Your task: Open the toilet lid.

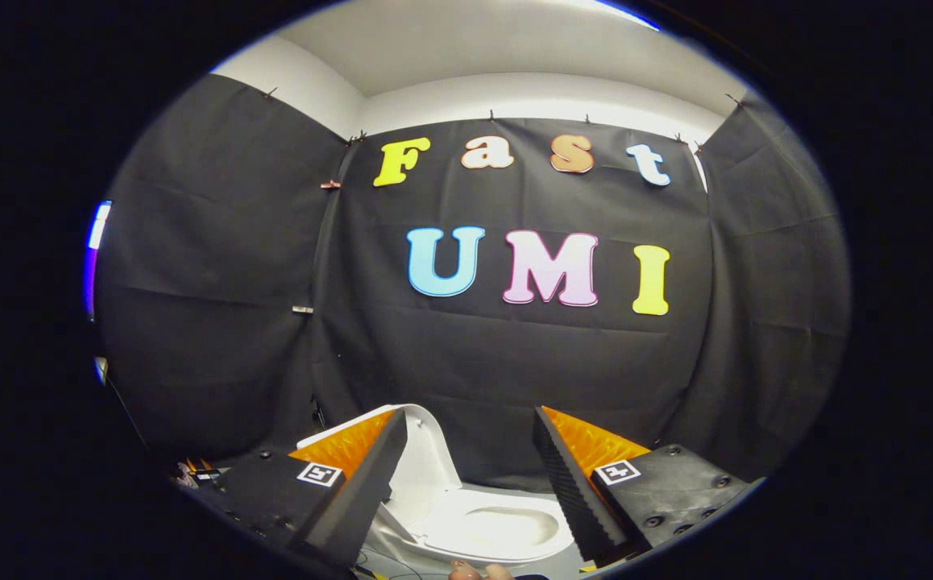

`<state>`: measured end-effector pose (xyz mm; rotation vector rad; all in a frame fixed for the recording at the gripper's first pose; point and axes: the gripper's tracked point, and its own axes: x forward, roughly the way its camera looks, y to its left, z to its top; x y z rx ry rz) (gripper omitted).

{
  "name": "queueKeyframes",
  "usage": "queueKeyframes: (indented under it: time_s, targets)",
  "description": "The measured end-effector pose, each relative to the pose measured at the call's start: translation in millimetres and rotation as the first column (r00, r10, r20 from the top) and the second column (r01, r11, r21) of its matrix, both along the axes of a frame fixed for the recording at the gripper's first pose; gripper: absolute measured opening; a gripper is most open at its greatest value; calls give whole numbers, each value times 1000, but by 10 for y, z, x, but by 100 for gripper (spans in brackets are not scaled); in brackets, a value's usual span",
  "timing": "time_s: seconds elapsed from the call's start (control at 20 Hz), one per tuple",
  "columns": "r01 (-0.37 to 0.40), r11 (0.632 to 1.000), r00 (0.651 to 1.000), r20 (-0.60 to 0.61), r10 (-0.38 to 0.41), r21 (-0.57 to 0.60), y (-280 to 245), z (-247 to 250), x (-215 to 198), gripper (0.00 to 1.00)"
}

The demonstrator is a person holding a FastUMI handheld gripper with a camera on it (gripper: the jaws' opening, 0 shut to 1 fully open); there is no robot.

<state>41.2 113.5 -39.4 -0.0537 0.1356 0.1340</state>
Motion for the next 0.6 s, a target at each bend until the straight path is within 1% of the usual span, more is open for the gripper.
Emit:
queueKeyframes:
  time_s: [0.15,0.3,0.6]
  targets:
    - [55,998,998,0,-55,10,-335,74,-104,98]
    - [68,997,998,1,-68,32,-479,144,-185,98]
    - [67,997,998,20,-67,27,-591,213,-326,98]
